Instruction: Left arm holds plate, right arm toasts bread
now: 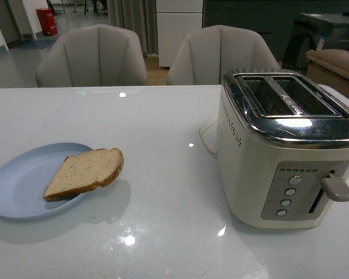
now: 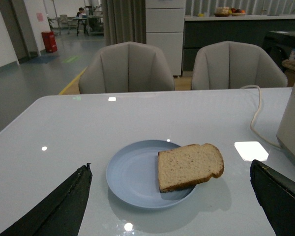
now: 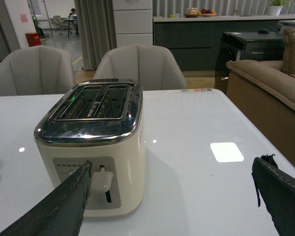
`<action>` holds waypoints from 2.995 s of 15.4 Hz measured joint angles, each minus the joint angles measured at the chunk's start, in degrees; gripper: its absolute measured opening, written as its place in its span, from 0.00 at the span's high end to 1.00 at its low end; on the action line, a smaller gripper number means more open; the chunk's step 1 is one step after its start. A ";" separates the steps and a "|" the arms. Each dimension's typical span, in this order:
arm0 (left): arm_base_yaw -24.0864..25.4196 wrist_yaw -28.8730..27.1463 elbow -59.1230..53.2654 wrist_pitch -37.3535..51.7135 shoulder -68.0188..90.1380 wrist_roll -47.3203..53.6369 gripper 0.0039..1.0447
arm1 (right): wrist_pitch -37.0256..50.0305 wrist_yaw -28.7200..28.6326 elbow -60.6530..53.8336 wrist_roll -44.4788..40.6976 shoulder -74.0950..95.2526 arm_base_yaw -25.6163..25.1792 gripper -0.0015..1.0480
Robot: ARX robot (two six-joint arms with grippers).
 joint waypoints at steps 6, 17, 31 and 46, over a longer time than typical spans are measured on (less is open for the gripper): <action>0.00 0.00 0.00 0.00 0.00 0.00 0.06 | 0.00 0.00 0.00 0.00 0.00 0.00 0.06; 0.00 0.02 0.00 0.00 0.00 0.00 0.06 | 0.00 0.00 0.00 0.00 0.00 0.00 0.06; 0.74 -3.06 7.19 5.49 16.48 -7.23 0.06 | 0.00 0.00 0.00 0.00 0.00 0.00 0.06; 12.98 8.04 53.53 43.91 123.27 2.36 0.06 | -0.02 0.00 0.00 0.00 0.00 0.00 0.06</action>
